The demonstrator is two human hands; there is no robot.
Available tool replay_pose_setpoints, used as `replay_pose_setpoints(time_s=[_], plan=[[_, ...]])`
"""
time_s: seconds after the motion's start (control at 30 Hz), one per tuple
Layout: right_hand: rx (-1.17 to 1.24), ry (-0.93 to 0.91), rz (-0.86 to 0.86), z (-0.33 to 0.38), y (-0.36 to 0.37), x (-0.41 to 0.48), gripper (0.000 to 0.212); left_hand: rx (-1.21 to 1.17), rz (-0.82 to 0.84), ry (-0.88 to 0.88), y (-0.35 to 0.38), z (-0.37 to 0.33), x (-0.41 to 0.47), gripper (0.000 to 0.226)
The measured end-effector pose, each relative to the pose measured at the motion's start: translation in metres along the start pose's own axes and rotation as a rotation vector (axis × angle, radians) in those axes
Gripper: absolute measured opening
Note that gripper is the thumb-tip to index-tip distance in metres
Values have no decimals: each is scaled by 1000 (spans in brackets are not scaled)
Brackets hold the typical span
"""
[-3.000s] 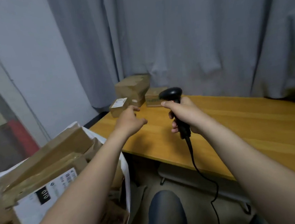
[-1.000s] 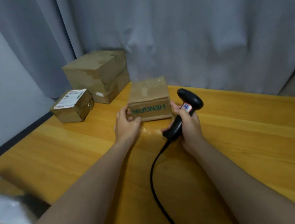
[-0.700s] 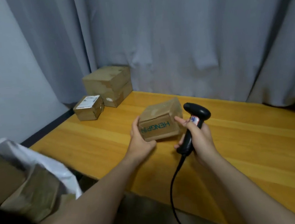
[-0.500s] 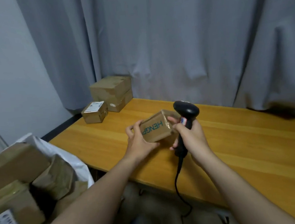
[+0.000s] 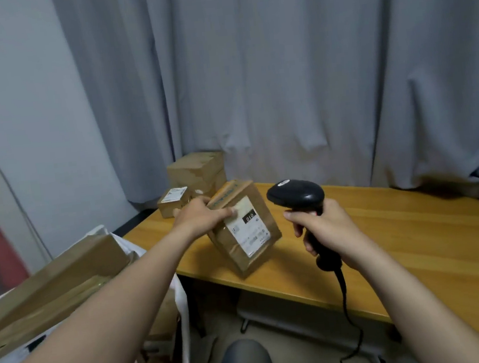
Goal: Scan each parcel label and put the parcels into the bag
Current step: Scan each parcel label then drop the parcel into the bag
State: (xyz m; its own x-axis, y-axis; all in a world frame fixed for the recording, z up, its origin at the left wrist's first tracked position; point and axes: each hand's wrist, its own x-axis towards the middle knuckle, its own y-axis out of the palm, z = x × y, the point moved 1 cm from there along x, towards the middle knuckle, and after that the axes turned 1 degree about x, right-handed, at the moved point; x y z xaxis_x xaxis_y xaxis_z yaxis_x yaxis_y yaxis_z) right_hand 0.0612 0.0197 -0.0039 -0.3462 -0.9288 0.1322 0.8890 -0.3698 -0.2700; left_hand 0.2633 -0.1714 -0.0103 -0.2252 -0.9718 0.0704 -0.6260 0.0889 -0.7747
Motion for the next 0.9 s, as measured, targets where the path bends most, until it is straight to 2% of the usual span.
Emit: replay_pose_setpoints(time_s=[0.07,0.17,0.27,0.37,0.47,0.57,0.6,0.7,0.8,0.87,0.9], plan=[[28,-2,3,-1,2,-10,33,-213,-16,-20,-15,0,-2,91],[64,6,4,-3,6,-17,30,-459,4,-46,-27,-5,-11,75],[108,15,-7,0,5,-20,31,-762,130,-175,-29,-6,-20,50],[140,16,-46,3,3,-21,29,-1060,279,-306,-28,-6,-31,47],[286,41,-113,8,2,-17,24,-1060,408,-285,-20,-14,-43,46],[487,21,-205,14,5,-14,29,-1119,448,-225,-9,-30,-54,43],[534,-1,-241,14,6,-13,30,-1132,452,-182,-4,-36,-57,47],[629,-52,-353,14,10,-10,30,-1076,376,-2,9,-50,-60,82],[685,-87,-459,12,8,-9,27,-1057,311,160,14,-59,-63,107],[688,-103,-500,10,4,-9,22,-1065,287,218,15,-63,-66,112],[685,-106,-516,9,2,-9,19,-1069,275,228,15,-66,-69,103]])
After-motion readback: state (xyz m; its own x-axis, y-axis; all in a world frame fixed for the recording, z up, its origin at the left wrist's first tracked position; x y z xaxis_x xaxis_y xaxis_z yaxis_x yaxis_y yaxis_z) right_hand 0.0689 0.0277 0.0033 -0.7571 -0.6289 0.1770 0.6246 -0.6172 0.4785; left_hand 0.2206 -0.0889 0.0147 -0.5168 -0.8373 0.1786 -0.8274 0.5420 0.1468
